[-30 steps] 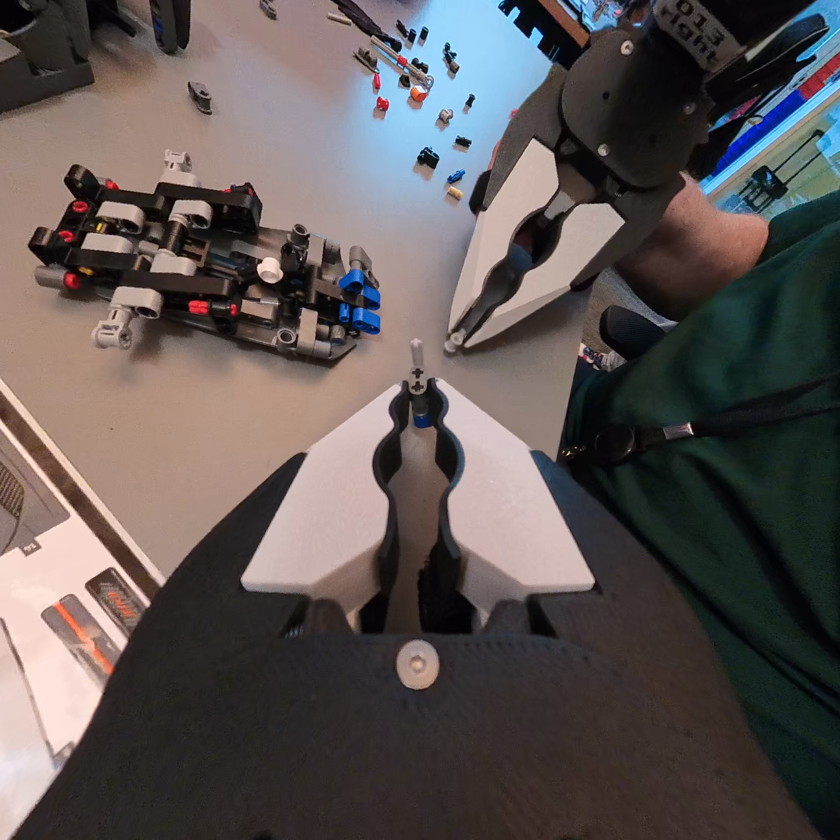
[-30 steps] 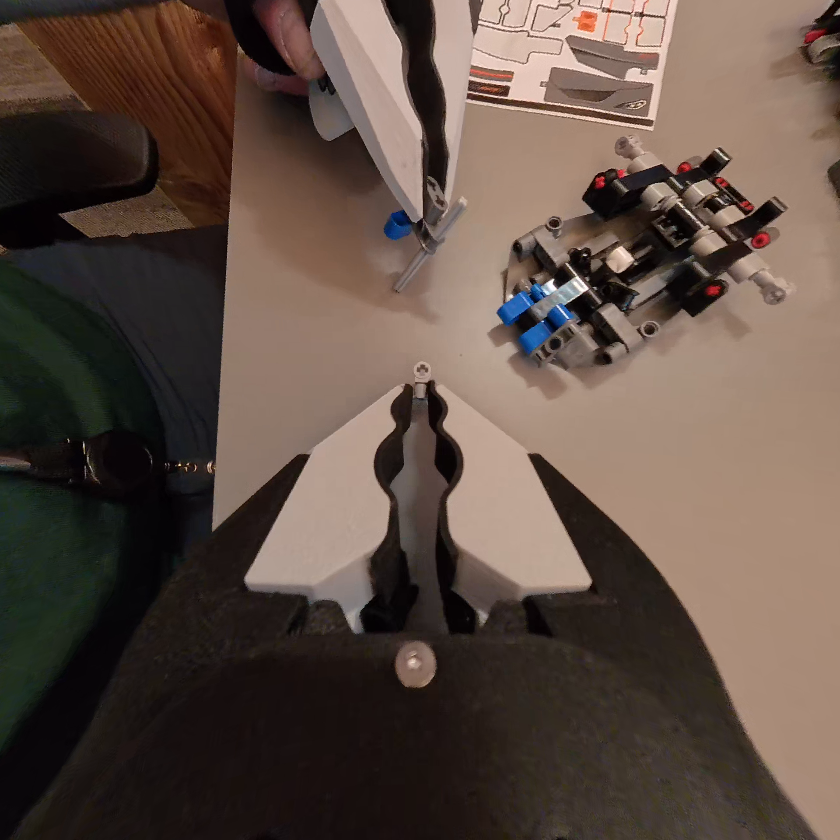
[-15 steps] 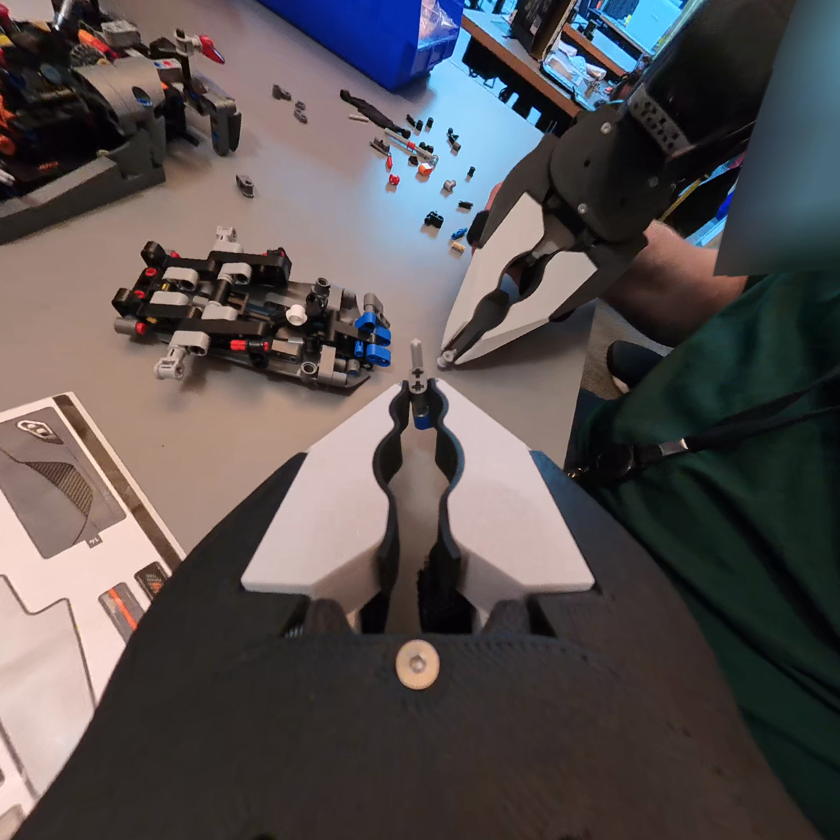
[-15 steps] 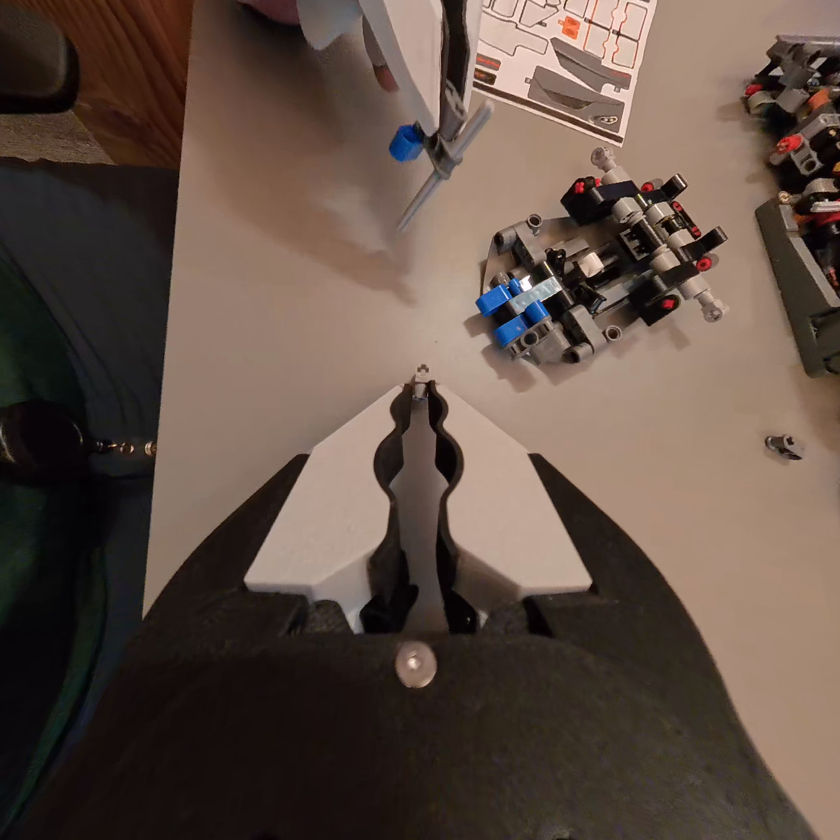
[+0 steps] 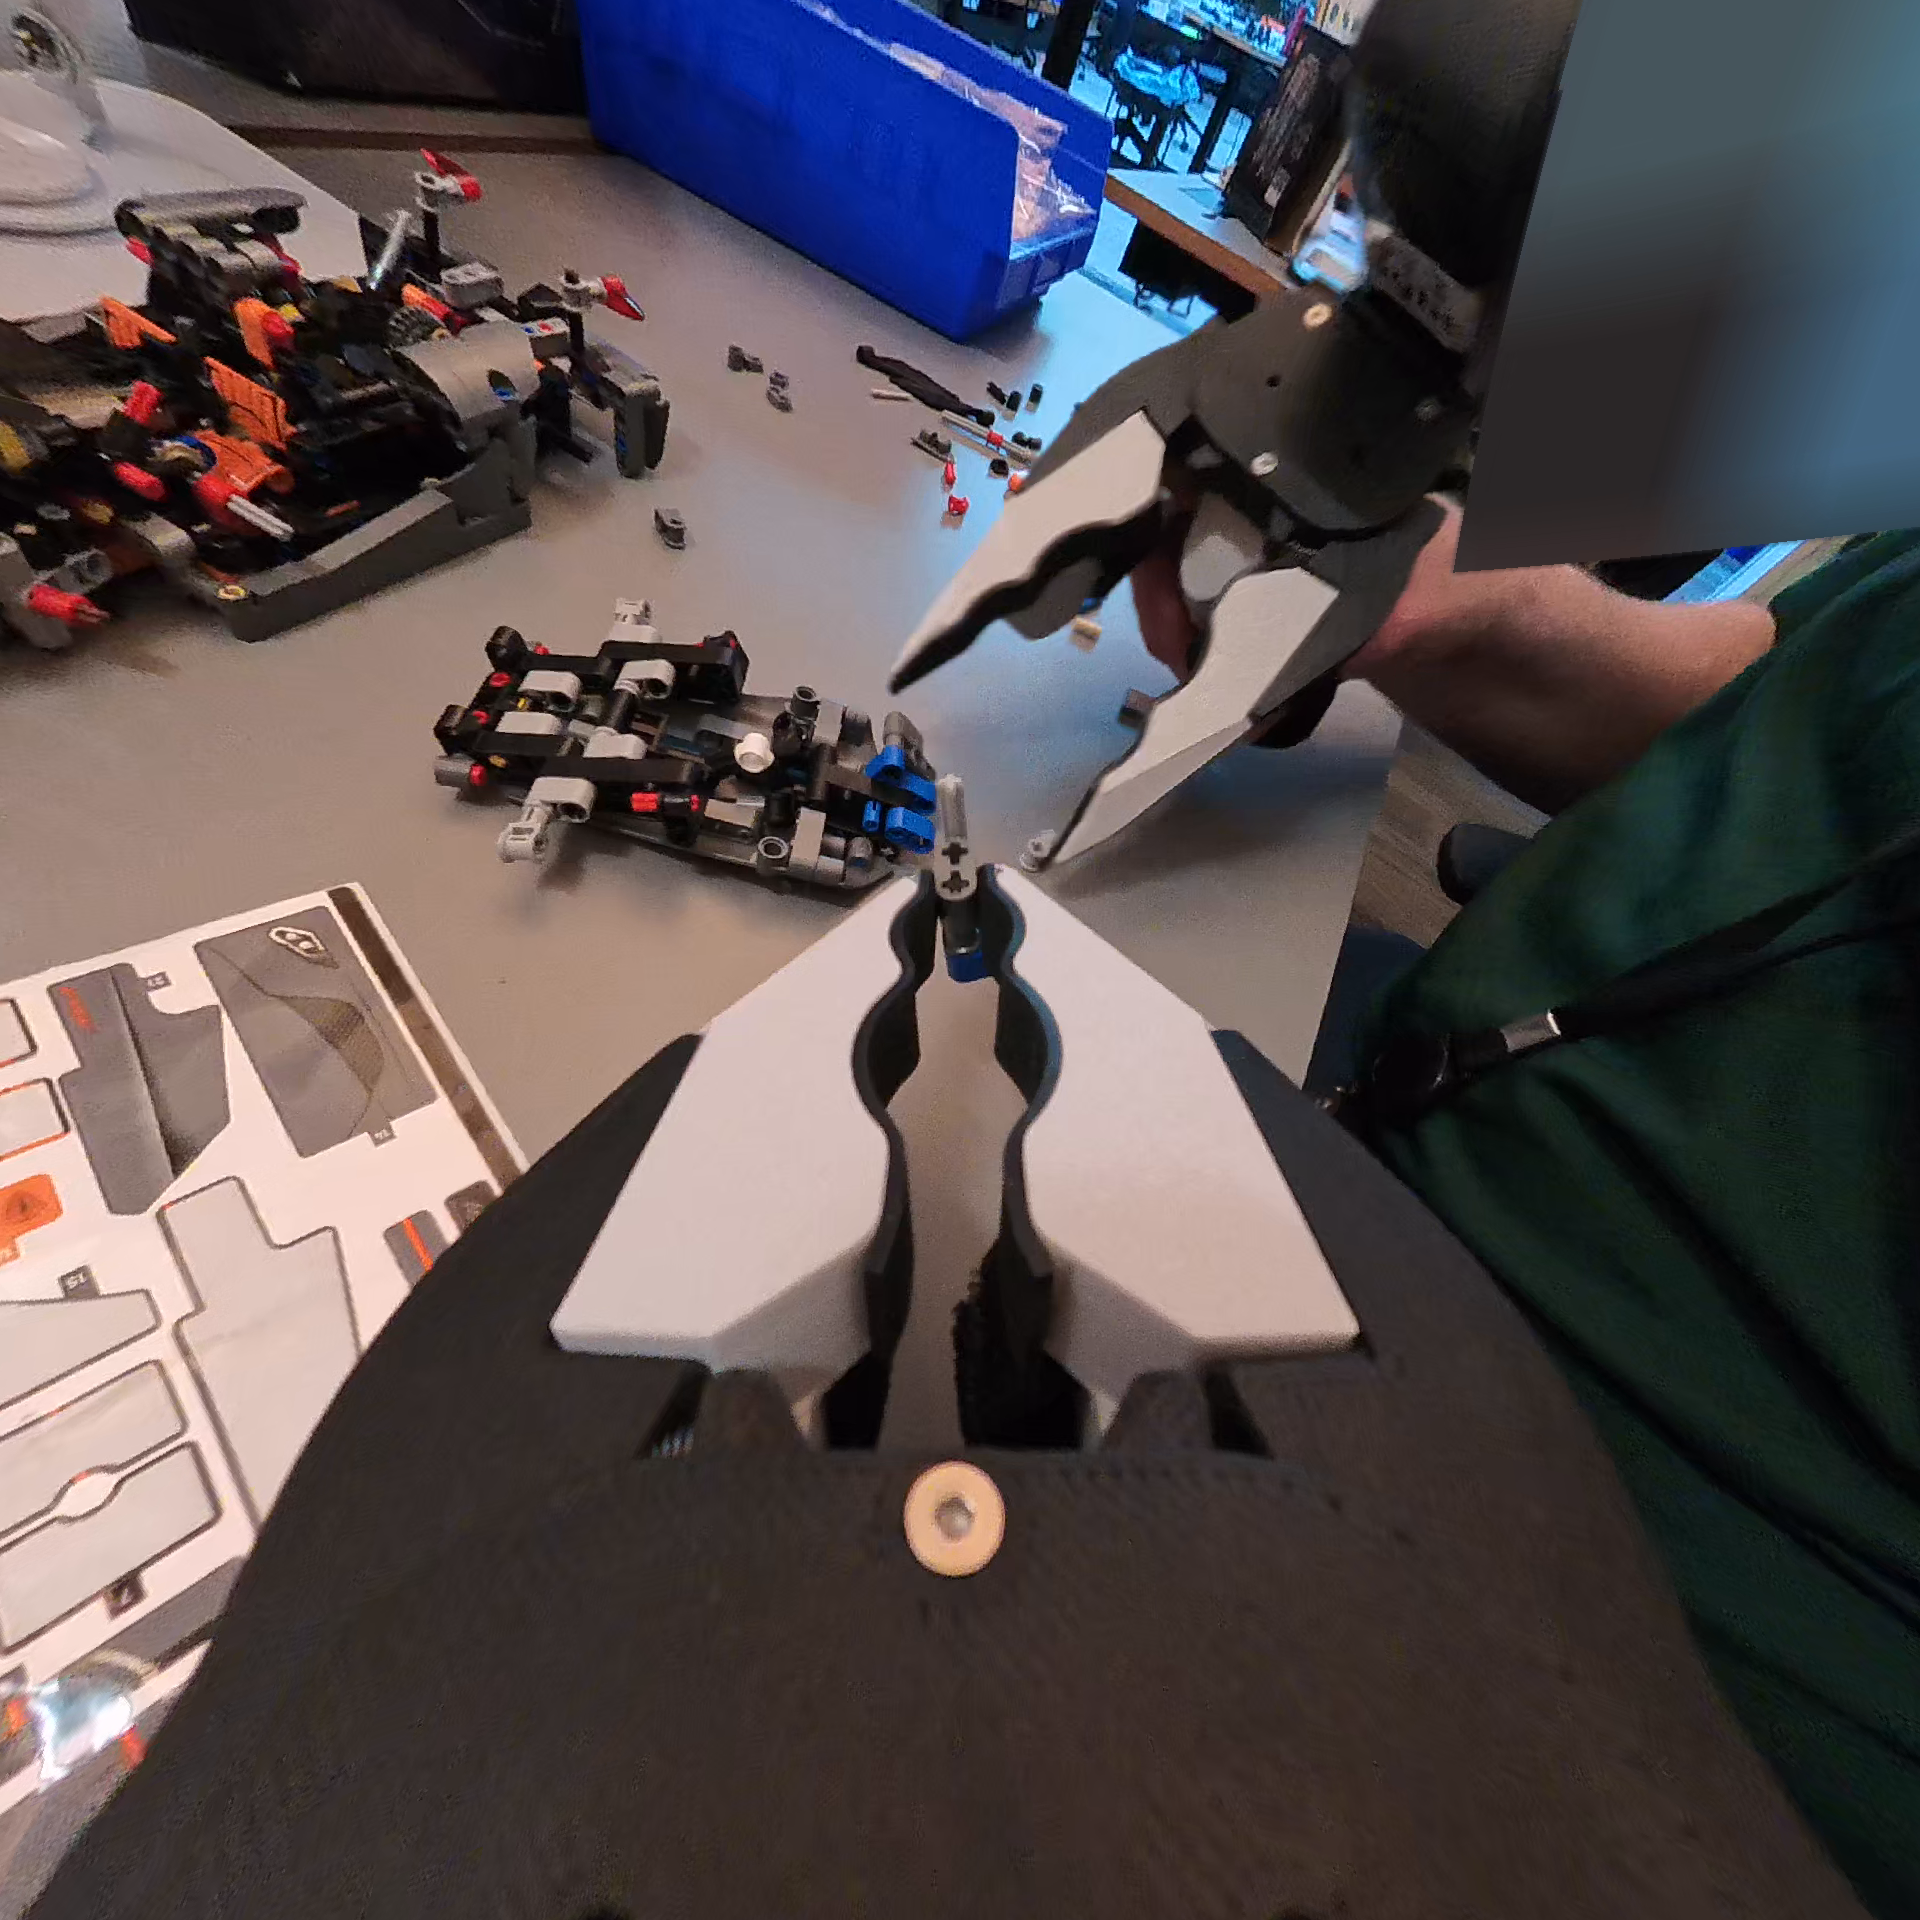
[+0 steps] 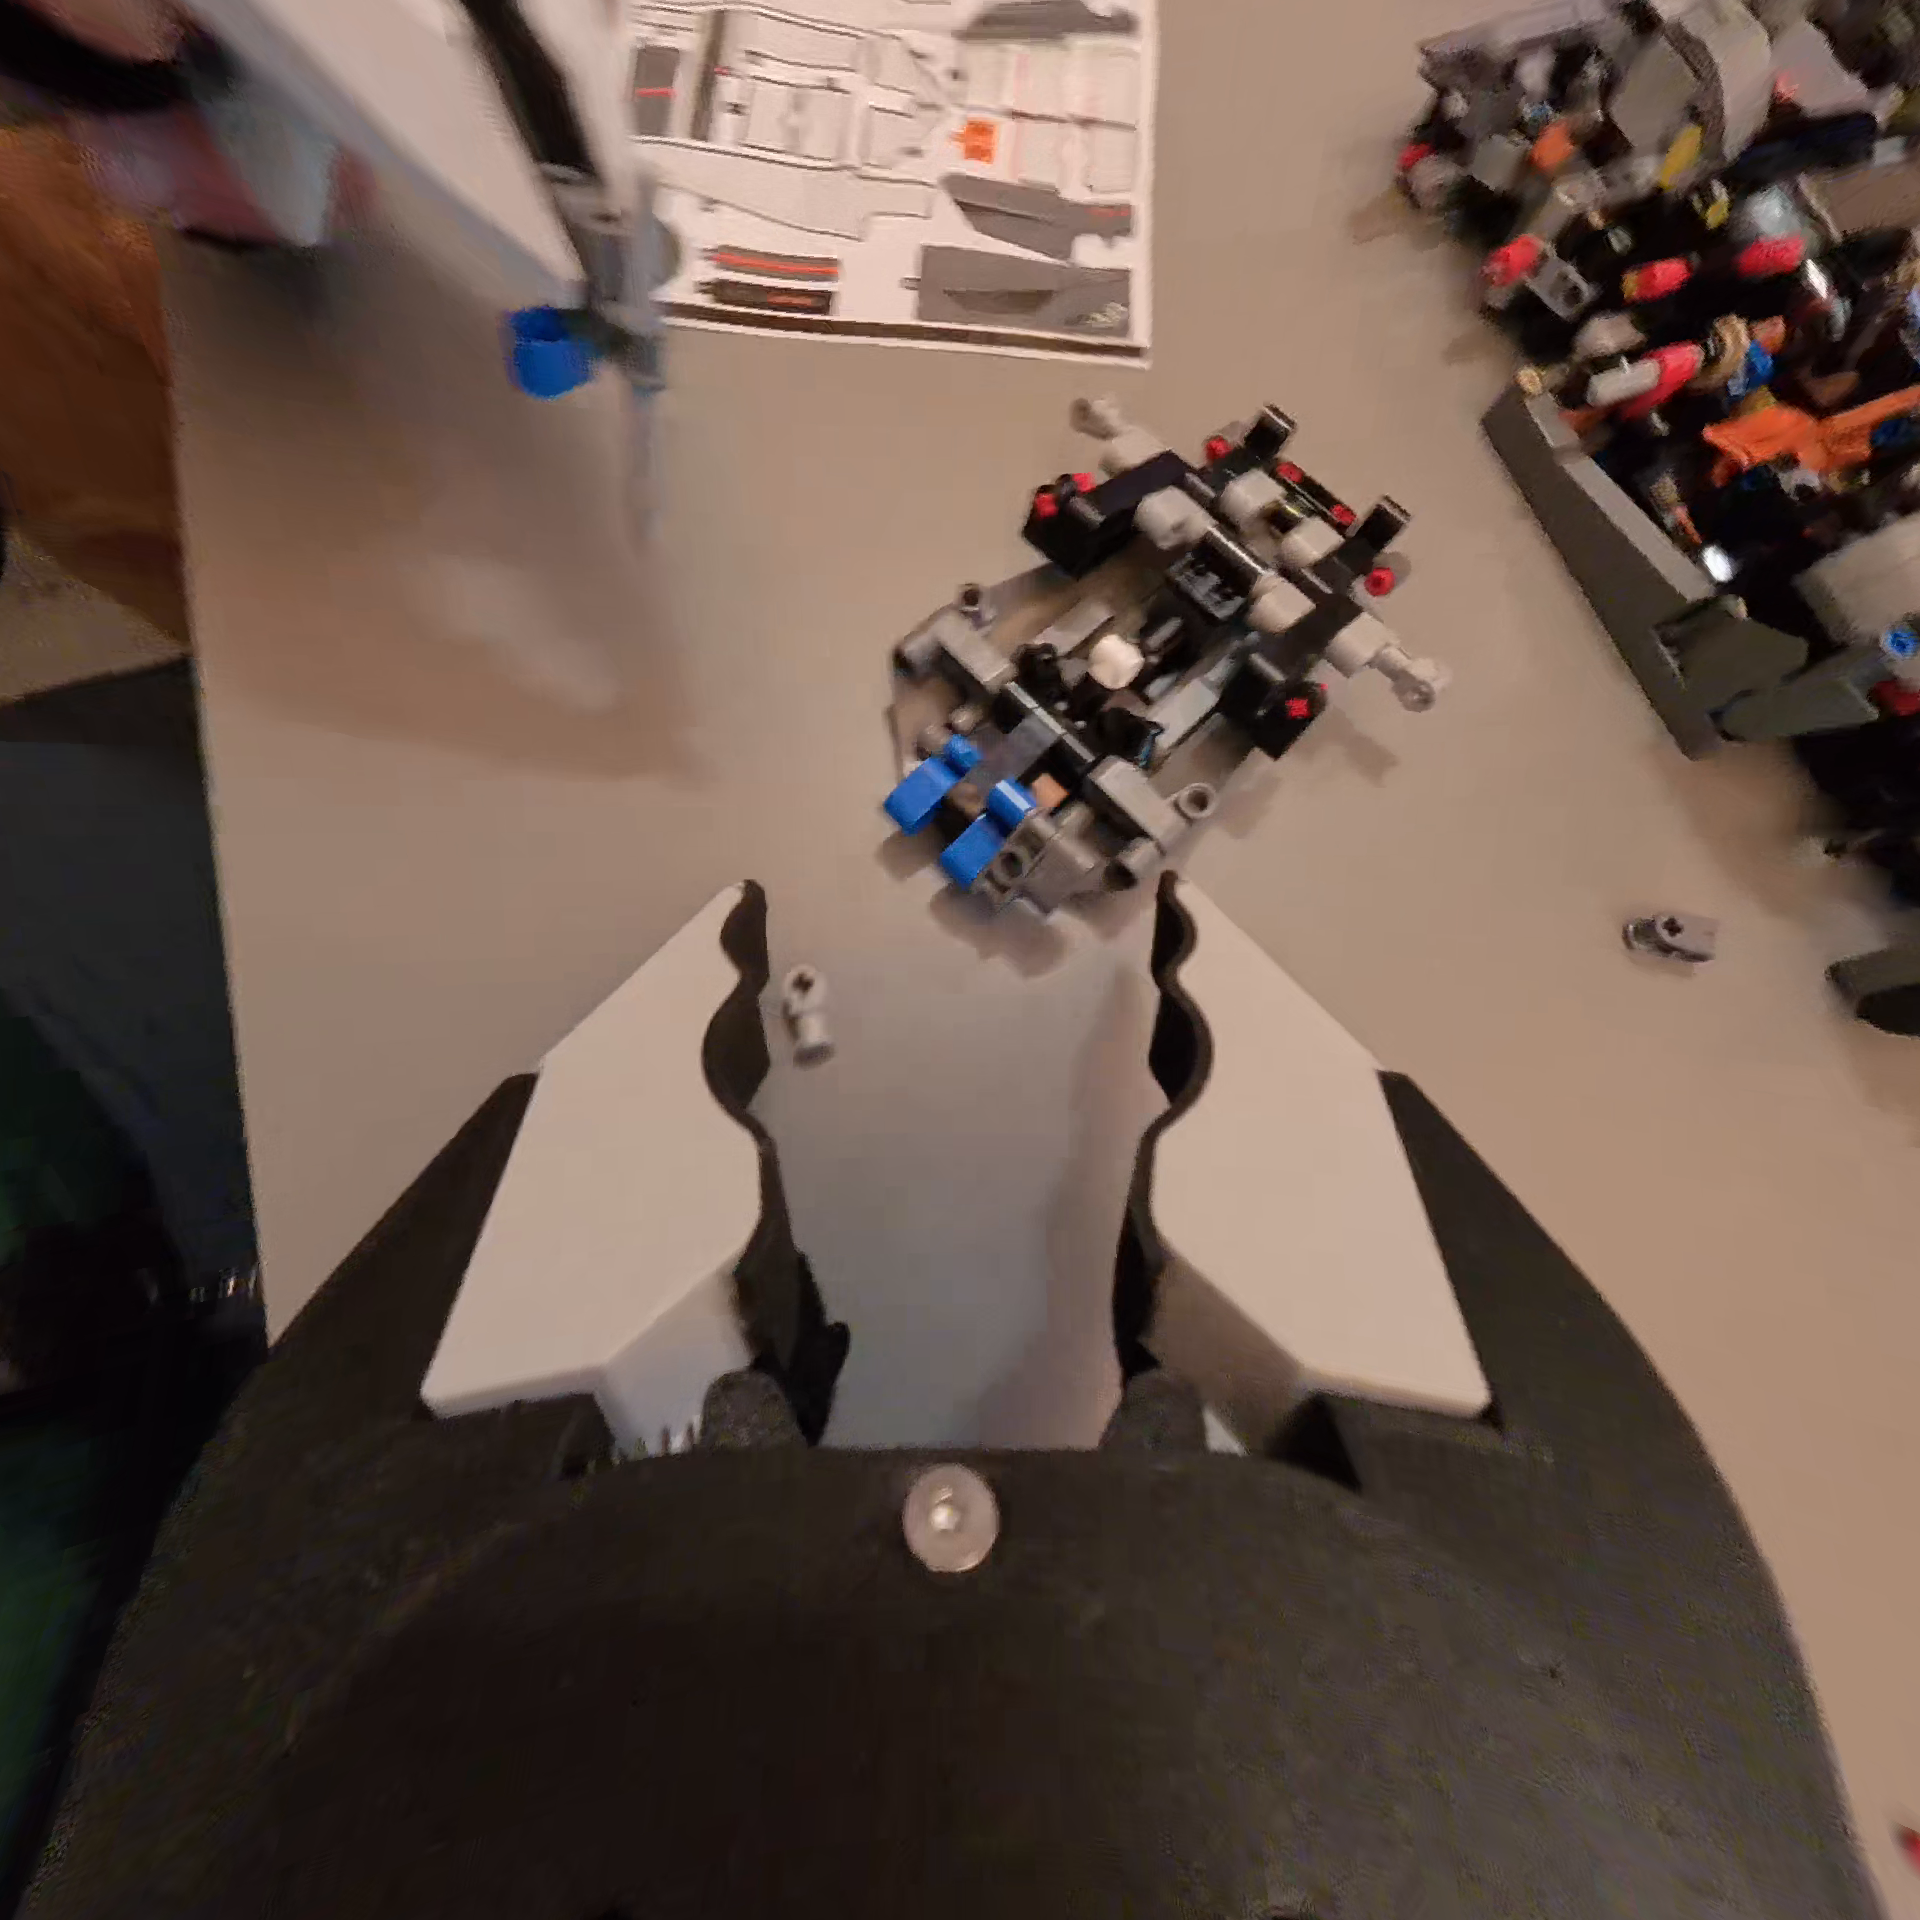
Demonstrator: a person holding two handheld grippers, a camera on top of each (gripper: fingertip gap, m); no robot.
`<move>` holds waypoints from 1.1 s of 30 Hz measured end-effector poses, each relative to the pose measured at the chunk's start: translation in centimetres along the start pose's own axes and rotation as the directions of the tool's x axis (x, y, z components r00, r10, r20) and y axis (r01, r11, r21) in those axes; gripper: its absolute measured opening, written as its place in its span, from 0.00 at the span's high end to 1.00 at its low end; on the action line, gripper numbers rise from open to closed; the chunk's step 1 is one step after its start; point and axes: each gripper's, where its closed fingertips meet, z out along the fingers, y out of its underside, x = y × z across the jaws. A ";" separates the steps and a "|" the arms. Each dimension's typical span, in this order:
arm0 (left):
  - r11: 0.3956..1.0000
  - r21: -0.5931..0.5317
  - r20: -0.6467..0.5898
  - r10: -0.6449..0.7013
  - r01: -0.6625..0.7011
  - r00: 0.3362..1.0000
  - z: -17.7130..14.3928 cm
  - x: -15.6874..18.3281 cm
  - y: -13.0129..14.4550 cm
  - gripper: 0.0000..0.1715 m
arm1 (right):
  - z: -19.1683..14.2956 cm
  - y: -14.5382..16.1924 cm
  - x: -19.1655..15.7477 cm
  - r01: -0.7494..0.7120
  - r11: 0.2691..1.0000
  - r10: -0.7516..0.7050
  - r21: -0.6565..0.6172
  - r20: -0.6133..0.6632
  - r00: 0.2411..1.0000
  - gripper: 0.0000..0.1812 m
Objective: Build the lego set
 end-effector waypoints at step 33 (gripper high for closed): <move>0.988 0.146 -0.177 -0.026 0.052 0.984 3.5 1.6 -3.5 0.97 | -3.0 -4.4 -1.9 -0.039 0.992 -0.010 0.119 0.385 0.923 0.81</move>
